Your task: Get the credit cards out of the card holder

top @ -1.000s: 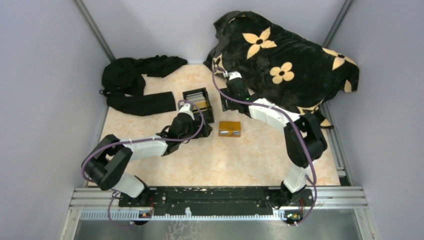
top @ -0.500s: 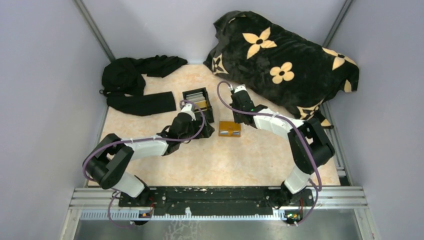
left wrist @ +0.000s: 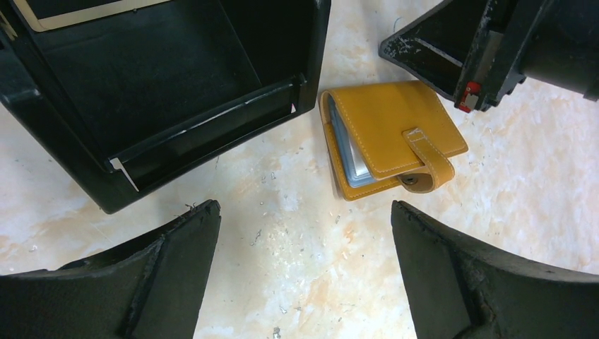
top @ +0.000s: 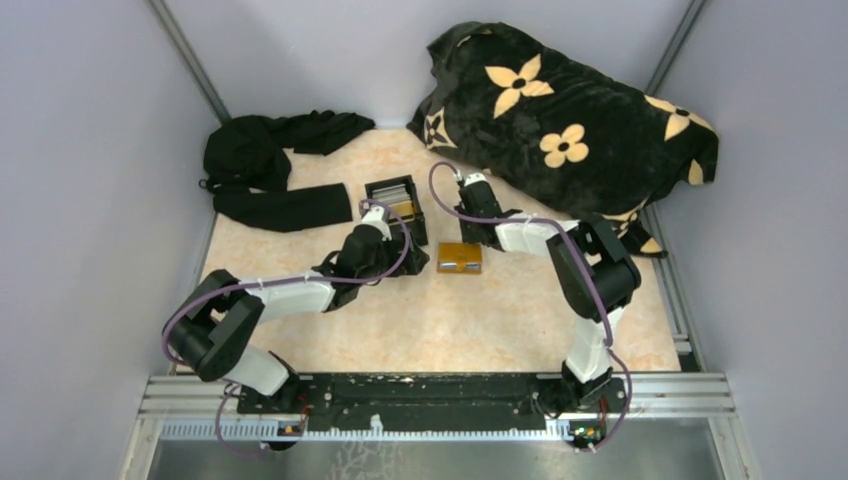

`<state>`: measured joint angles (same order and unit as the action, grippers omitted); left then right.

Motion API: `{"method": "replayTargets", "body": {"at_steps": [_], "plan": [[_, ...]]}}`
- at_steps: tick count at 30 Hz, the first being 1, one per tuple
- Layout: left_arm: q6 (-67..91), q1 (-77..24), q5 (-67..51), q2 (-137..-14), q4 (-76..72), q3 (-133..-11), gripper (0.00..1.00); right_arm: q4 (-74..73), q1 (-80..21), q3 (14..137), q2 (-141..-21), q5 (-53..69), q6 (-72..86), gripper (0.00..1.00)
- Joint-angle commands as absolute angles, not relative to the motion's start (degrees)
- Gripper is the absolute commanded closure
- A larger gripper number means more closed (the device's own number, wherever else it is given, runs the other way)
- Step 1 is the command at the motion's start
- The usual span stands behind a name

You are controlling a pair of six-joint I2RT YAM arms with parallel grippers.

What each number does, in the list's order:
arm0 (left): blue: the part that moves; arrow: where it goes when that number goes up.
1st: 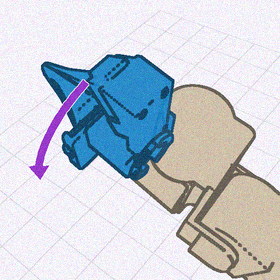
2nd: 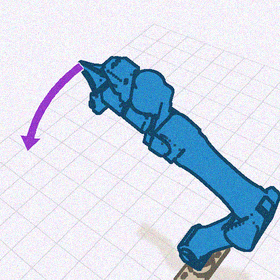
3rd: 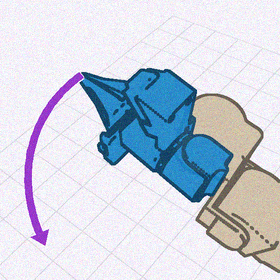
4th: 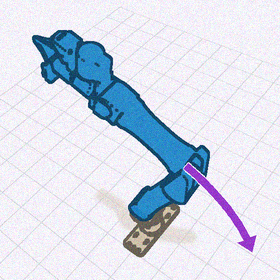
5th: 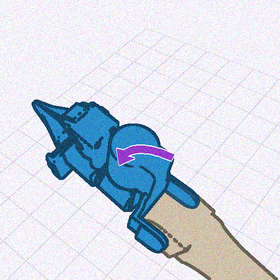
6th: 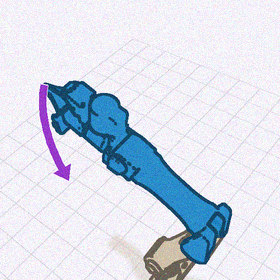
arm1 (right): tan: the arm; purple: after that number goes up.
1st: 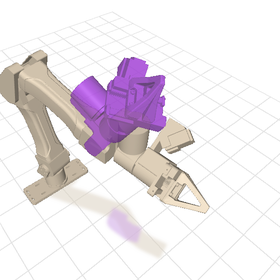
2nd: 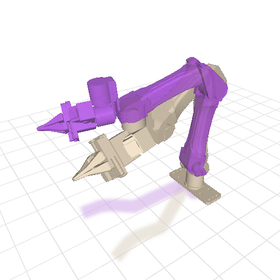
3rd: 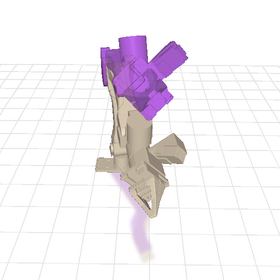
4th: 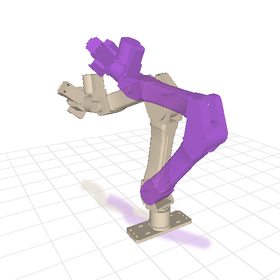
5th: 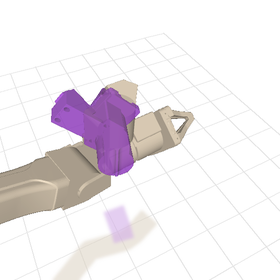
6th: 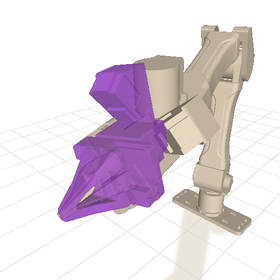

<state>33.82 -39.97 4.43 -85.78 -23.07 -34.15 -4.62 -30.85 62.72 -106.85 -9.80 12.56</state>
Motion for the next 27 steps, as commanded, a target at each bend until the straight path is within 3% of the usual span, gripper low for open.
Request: {"method": "replayTargets", "body": {"at_steps": [1, 9, 13, 18, 22, 25, 27], "plan": [[32.9, -39.6, 3.9, -84.6, -24.2, -34.3, 0.04, -3.0, -30.9, 55.9, -102.7, -5.2, 15.8, 1.00], [33.4, -39.6, 2.7, -84.8, -24.9, -34.2, 0.04, -6.9, -38.6, 44.2, -87.2, -6.3, 21.6, 1.00], [33.5, -39.6, 2.1, -84.5, -26.0, -33.6, 0.04, -7.4, -44.6, 43.2, -81.9, -5.2, 25.1, 1.00], [33.7, -39.6, 2.9, -84.0, -25.9, -33.3, 0.04, -8.9, -45.2, 44.9, -79.8, -10.4, 24.4, 1.00], [34.5, -39.6, 6.0, -82.6, -25.1, -32.7, 0.04, -13.0, -45.5, 51.0, -80.8, -11.6, 20.7, 0.52], [37.5, -39.6, 13.1, -79.6, -21.2, -32.1, 0.04, -12.8, -47.2, 53.7, -81.5, -12.6, 20.2, 0.30], [38.0, -39.6, 16.8, -75.9, -21.2, -30.4, 0.05, -12.7, -48.1, 55.4, -83.1, -13.6, 21.0, 0.24]]}}
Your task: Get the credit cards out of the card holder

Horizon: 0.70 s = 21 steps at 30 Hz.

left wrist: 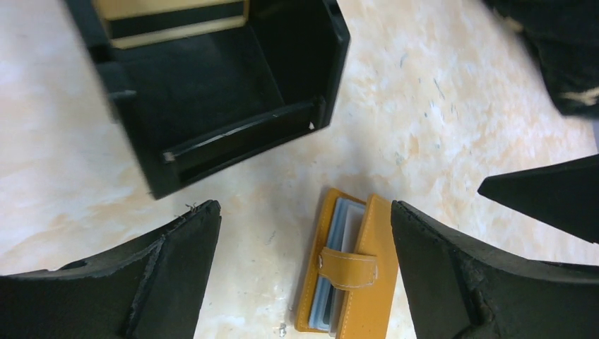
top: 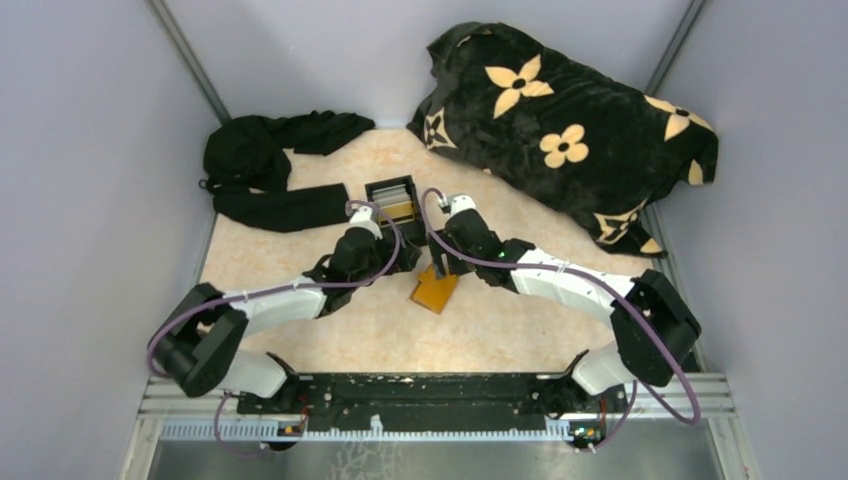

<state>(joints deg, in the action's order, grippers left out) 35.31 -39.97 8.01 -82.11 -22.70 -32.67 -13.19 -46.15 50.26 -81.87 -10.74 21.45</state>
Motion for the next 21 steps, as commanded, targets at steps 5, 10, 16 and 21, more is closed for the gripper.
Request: {"method": "replayTargets", "body": {"at_steps": [5, 10, 16, 21], "plan": [[36.0, -39.6, 20.3, -69.0, -28.3, -23.9, 0.28, -13.1, -48.5, 59.3, -88.3, -17.5, 24.8, 0.42], [30.4, -39.6, 9.1, -72.1, -32.2, -25.1, 0.95, -13.4, -46.2, 60.4, -87.9, -19.0, 27.1, 0.88], [29.4, -39.6, -5.3, -79.8, -36.2, -26.1, 1.00, -13.6, -39.8, 53.9, -83.1, -16.8, 28.4, 1.00], [31.3, -39.8, -13.2, -82.0, -44.1, -22.0, 1.00, -12.1, -39.8, 46.8, -80.5, -15.4, 30.1, 1.00]]}}
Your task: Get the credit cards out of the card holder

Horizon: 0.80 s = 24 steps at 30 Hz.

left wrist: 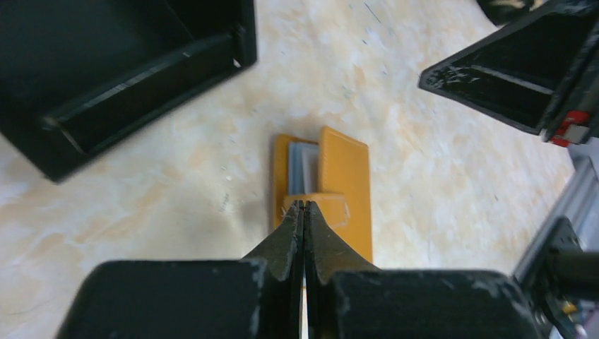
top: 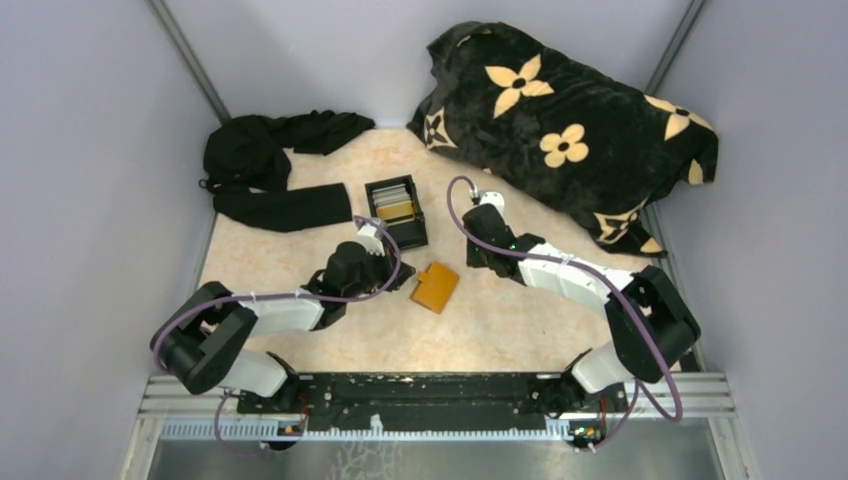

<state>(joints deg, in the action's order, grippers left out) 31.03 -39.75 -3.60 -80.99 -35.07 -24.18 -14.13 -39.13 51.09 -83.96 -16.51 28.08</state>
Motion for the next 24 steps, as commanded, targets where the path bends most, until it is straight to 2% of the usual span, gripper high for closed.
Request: {"method": "replayTargets", "body": {"at_steps": [1, 11, 19, 24], "plan": [[31.6, -39.9, -14.0, -82.3, -44.9, -21.5, 1.00, -11.1, -39.8, 45.2, -80.1, -14.7, 31.1, 1.00], [31.9, -41.8, -13.0, -83.9, -44.3, -21.9, 1.00, -3.9, -41.0, 38.3, -82.7, -12.4, 34.5, 1.00], [25.8, -41.8, -2.2, -77.9, -29.5, -24.9, 1.00, -2.3, -41.0, 39.1, -85.8, -11.5, 33.3, 1.00], [25.6, -41.8, -2.8, -78.5, -28.7, -23.7, 1.00, -1.3, -41.0, 39.6, -87.3, -10.7, 32.9, 1.00]]}}
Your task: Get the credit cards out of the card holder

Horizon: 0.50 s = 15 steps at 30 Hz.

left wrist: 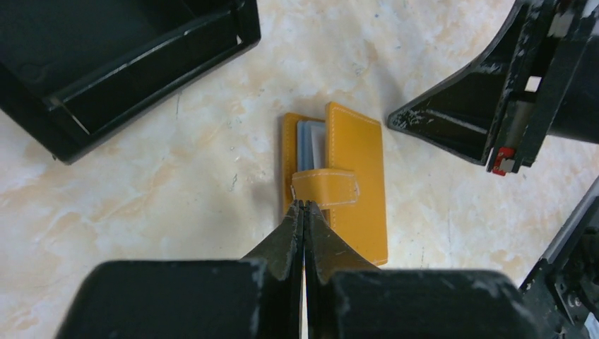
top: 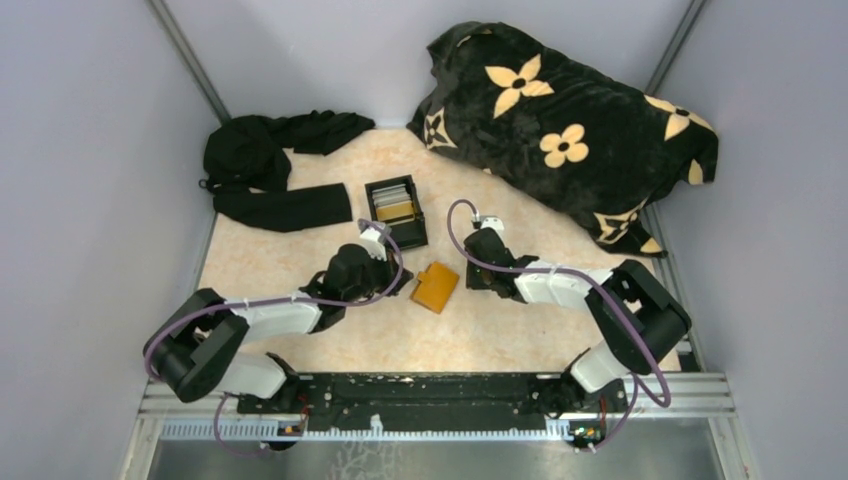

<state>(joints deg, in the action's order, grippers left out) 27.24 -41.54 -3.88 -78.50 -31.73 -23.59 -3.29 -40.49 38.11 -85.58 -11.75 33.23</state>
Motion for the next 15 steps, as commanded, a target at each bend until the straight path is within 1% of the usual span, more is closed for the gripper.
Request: {"method": "replayTargets", "body": {"at_steps": [1, 10, 15], "plan": [[26.1, -41.8, -3.9, -79.0, -29.5, -23.3, 1.00, -1.2, -40.9, 39.7, -87.5, -10.6, 32.9, 1.00], [33.6, -42.9, -12.5, -86.9, -41.1, -22.2, 1.00, -0.8, -41.0, 39.7, -88.6, -10.0, 32.9, 1.00], [32.9, -44.6, -13.8, -87.6, -40.8, -24.8, 1.00, -1.1, -41.0, 39.6, -88.5, -10.1, 32.6, 1.00]]}}
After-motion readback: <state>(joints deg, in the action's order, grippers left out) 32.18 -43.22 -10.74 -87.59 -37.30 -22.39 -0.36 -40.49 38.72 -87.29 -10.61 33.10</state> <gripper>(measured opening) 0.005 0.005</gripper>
